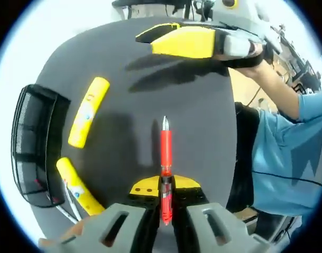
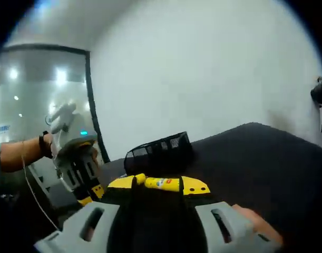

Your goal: Pick up pens and glue sticks and place them into the holder.

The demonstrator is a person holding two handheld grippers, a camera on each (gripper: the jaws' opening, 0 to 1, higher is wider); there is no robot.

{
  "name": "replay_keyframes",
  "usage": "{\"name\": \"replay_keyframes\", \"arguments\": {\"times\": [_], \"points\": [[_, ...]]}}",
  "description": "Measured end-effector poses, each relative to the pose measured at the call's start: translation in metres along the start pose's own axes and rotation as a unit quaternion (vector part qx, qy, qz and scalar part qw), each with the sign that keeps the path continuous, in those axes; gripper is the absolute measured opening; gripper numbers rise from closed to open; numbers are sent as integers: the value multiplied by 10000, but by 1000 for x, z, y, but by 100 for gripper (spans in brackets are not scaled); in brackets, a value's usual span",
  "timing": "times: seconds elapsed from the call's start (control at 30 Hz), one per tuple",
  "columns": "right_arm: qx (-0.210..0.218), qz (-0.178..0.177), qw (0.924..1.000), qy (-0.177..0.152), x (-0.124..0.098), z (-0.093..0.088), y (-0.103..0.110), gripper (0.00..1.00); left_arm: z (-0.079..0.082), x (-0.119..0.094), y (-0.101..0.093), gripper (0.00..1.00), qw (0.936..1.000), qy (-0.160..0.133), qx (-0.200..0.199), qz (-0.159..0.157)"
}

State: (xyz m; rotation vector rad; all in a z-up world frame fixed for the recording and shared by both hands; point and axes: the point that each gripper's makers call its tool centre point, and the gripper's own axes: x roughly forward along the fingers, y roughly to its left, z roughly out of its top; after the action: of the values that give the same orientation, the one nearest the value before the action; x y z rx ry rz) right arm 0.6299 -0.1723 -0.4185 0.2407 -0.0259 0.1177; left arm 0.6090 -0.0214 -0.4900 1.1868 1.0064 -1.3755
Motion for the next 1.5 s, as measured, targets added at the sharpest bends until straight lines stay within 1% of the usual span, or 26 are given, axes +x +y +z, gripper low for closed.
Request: {"name": "replay_keyframes", "arguments": {"times": [0.03,0.07,0.17,0.23,0.3,0.37,0.5,0.6,0.63,0.67,0.73,0.8,0.87,0.9,0.97,1.03,1.13,1.2,1.23,1.27,1.3,1.37,1.4,1.43,1.47,1.5], "points": [[84,-36,9999,104,-3,-6,-1,26,4,2,-1,3,10000,0,18,-5],[121,-14,9999,72,-4,-7,-1,26,7,3,-2,3,10000,45,43,-3],[206,-116,9996,178,-9,-14,-3,27,18,5,-2,3,9999,74,95,3],[259,-288,9989,254,-15,-16,-3,27,24,7,-2,3,9999,77,114,27],[182,-306,9992,175,-18,-15,-1,28,27,9,-2,3,9999,101,128,21],[200,-394,9989,160,-19,-13,-4,28,29,12,-3,3,9998,136,133,20],[287,-397,9986,175,-20,-11,-6,28,30,17,-1,3,9993,210,278,104],[339,-387,9985,173,-21,-11,-2,28,32,17,1,4,9990,38,413,159],[355,-378,9985,175,-24,-11,-1,28,34,16,6,6,9989,-31,431,163],[374,-357,9985,167,-24,-10,0,28,36,15,9,9,9985,-155,483,209],[415,-329,9985,156,-28,-10,2,28,31,11,4,16,9987,-150,475,54],[508,-306,9981,169,-27,-10,1,28,29,7,5,21,9985,-243,478,96],[606,-308,9975,193,-29,-11,2,28,25,0,7,20,9982,-364,449,156],[583,-240,9978,193,-31,-11,8,27,25,-4,8,20,9977,-472,458,187],[544,-92,9979,340,-31,-14,13,27,23,-13,7,20,9963,-749,387,163],[513,-22,9980,376,-32,-11,16,27,24,-25,11,20,9913,-1265,273,257],[351,57,9981,503,-32,-11,21,27,18,-38,15,20,9834,-1782,95,338],[214,93,9978,621,-31,-12,21,28,10,-47,16,20,9751,-2186,21,381],[173,115,9974,689,-30,-12,22,28,4,-50,17,21,9718,-2327,-53,386],[154,131,9970,741,-29,-12,22,28,-2,-53,19,22,9667,-2520,-93,429],[156,165,9963,827,-30,-13,23,28,-4,-57,16,24,9600,-2760,-143,438],[98,296,9938,1063,-31,-15,27,28,-14,-63,14,28,9481,-3140,-289,411],[21,373,9924,1171,-31,-15,30,28,-18,-67,13,29,9397,-3376,-369,395],[-90,435,9907,1285,-32,-15,33,28,-24,-70,17,31,9294,-3640,-453,411],[-337,568,9893,1298,-30,-12,36,28,-27,-72,16,33,9215,-3835,-451,416],[-602,732,9861,1364,-29,-11,41,28,-31,-73,17,34,9136,-4020,-447,407]]}}
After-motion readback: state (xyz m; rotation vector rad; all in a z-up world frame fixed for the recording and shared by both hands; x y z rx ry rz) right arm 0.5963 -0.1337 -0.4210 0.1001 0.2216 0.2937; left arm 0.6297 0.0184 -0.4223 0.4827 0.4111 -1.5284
